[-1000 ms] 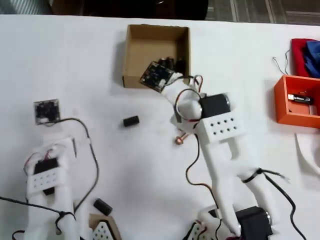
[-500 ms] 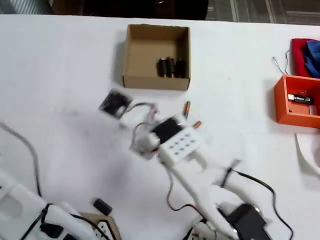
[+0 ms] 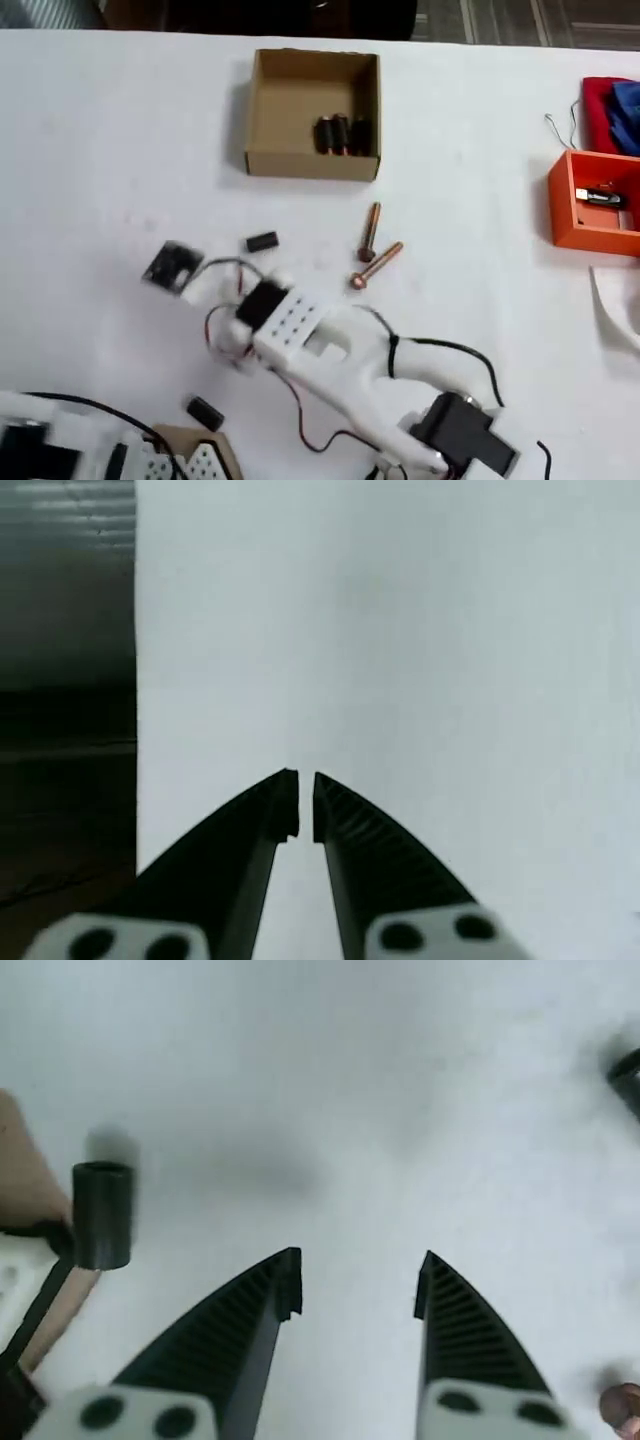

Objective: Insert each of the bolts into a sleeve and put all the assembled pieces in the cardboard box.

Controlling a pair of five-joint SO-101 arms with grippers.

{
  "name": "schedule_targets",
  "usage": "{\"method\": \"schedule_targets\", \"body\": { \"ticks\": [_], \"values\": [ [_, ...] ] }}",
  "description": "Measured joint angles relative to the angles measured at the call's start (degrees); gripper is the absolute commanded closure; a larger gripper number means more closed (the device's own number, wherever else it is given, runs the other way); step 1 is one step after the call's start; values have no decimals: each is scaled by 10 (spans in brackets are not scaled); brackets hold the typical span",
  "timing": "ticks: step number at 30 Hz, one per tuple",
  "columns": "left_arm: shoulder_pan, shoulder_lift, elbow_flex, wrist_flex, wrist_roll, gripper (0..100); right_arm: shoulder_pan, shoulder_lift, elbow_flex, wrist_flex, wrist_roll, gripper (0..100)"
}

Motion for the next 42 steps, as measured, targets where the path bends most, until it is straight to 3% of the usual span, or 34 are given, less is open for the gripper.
{"method": "schedule_targets", "body": {
  "ticks": [7,13,32,36,42],
  "values": [
    [-42,153,-252,116,3,940,-76,-3,-11,25,-27,819],
    [-49,215,-379,164,3,940,-133,-19,-32,38,-34,816],
    [-49,230,-418,201,3,940,-193,-19,-32,43,-108,788],
    [-62,230,-418,201,3,940,-181,-19,-67,62,-103,776],
    [-67,230,-418,201,3,940,-48,-19,-135,136,-28,776]
  ]
}}
